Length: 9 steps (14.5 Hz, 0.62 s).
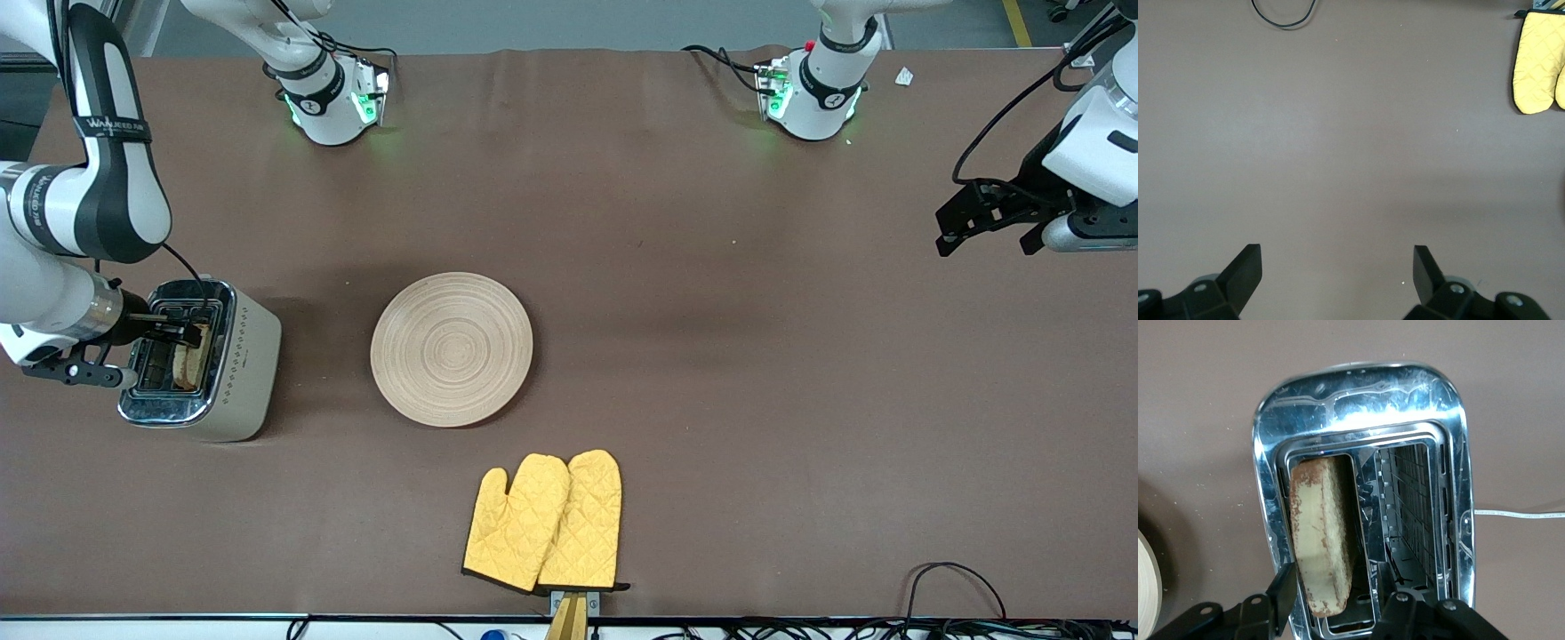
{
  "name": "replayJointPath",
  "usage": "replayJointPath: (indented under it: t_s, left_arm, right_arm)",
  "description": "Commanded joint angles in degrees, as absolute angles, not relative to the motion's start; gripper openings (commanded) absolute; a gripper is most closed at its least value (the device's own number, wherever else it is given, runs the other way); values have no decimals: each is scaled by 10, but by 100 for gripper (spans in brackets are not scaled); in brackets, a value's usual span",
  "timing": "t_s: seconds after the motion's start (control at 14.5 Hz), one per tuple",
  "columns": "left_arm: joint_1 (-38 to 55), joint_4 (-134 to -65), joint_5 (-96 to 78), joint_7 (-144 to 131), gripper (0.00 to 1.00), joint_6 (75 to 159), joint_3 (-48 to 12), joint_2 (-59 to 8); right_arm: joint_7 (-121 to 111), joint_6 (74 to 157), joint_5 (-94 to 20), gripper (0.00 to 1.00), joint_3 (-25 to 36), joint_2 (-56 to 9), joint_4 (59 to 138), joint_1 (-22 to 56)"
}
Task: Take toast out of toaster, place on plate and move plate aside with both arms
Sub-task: 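Grasp the toast slice with the right gripper and lift it out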
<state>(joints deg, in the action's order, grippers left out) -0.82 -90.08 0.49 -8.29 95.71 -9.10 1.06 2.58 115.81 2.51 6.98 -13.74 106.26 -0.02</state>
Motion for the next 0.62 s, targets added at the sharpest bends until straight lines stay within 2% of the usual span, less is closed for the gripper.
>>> replayJointPath:
  t_s: [0.0, 0.14, 0.42, 0.55]
  left_arm:
    - [-12, -892, 3, -91, 100, 951, -94, 7]
    - [-12, -892, 3, -89, 100, 951, -94, 7]
    - [-12, -892, 3, -90, 100, 951, -94, 7]
    - [-12, -892, 3, -90, 100, 952, -94, 7]
  right_arm:
    - [19, 1161, 17, 54, 63, -142, 1059, -9]
    - [19, 1161, 6, 53, 63, -145, 1059, -8]
    - [19, 1161, -6, 17, 63, -148, 1058, -8]
    - [19, 1161, -7, 3, 63, -150, 1056, -6]
